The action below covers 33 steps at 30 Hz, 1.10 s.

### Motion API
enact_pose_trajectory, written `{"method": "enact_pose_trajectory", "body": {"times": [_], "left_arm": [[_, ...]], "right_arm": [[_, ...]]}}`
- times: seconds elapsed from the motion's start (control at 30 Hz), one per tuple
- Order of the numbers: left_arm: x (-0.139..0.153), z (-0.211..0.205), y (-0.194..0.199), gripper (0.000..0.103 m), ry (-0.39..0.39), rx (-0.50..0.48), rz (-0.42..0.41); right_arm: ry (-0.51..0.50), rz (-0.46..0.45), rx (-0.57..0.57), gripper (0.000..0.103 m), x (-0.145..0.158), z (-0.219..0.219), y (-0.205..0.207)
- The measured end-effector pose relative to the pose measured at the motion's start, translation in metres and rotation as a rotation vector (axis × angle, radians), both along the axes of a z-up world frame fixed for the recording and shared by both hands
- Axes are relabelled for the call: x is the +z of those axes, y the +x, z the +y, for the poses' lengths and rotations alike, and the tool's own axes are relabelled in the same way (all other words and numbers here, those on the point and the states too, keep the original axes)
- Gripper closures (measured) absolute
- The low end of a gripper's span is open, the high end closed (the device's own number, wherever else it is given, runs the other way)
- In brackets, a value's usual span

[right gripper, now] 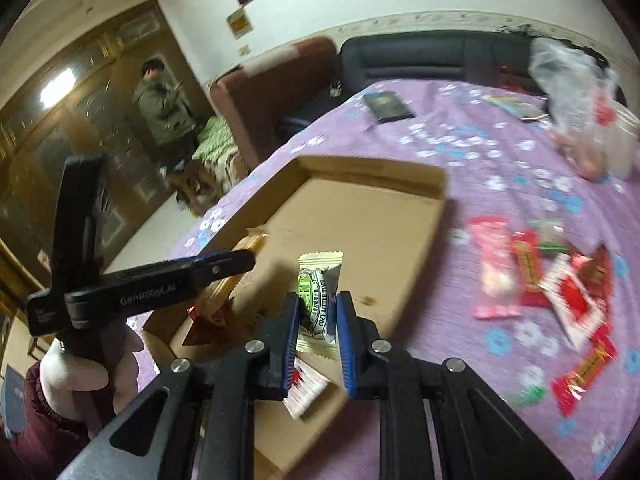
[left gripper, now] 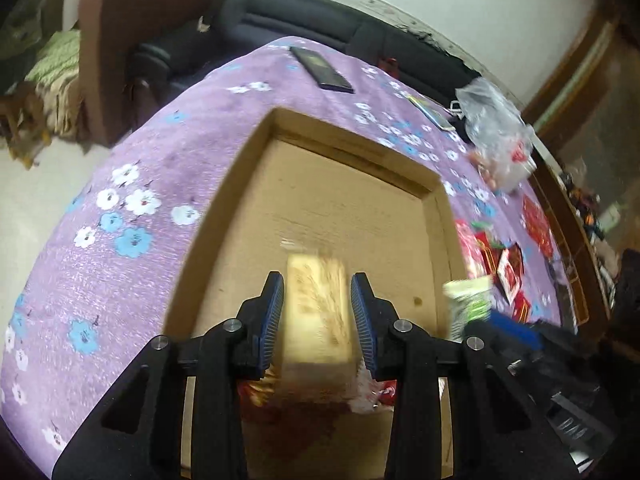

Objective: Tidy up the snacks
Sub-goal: 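Carry both snacks over the cardboard tray and open both tools to release, then grasp a green-wrapped candy with the left tool while the right tool grasps a red-gold packet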

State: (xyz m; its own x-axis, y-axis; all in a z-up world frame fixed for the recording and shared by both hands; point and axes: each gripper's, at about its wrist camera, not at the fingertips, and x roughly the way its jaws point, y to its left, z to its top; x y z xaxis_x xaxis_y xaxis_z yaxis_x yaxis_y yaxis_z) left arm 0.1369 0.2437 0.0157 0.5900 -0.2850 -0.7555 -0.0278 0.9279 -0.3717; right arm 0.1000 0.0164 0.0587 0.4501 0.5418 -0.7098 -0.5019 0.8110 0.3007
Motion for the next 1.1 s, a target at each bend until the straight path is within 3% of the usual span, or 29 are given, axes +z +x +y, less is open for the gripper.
{"method": "enact_pose_trajectory", "body": {"times": [0.17,0.3,0.4,0.67,0.77,0.93,1.1], "left_arm": [[-0.008,0.019,0.005,0.070,-0.051,0.039,0.072],[-0.006,0.025,-0.004,0.070,-0.107,0.043,0.067],[0.002,0.025,-0.015,0.070,-0.130,0.040,0.043],[0.029,-0.007,-0.049,0.070,-0.154,-0.040,-0.016],[0.033,-0.031,-0.061,0.058,-0.158,-0.095,-0.026],[0.035,-0.083,-0.071,0.055,-0.138,-0.210,-0.026],[0.033,-0.132,-0.079,0.055,-0.078,-0.308,-0.031]], "right_arm": [[-0.050,0.015,0.021,0.079,-0.016,0.027,0.010],[-0.034,0.013,0.015,0.053,-0.017,0.027,0.009],[-0.012,0.011,-0.007,0.052,-0.011,0.017,0.009],[0.019,-0.083,-0.158,0.049,0.020,-0.069,-0.012],[0.012,-0.107,-0.253,0.040,0.023,-0.117,-0.019],[-0.003,-0.047,-0.392,0.039,0.007,-0.189,-0.025],[-0.018,-0.010,-0.433,0.039,-0.012,-0.210,-0.025]]}}
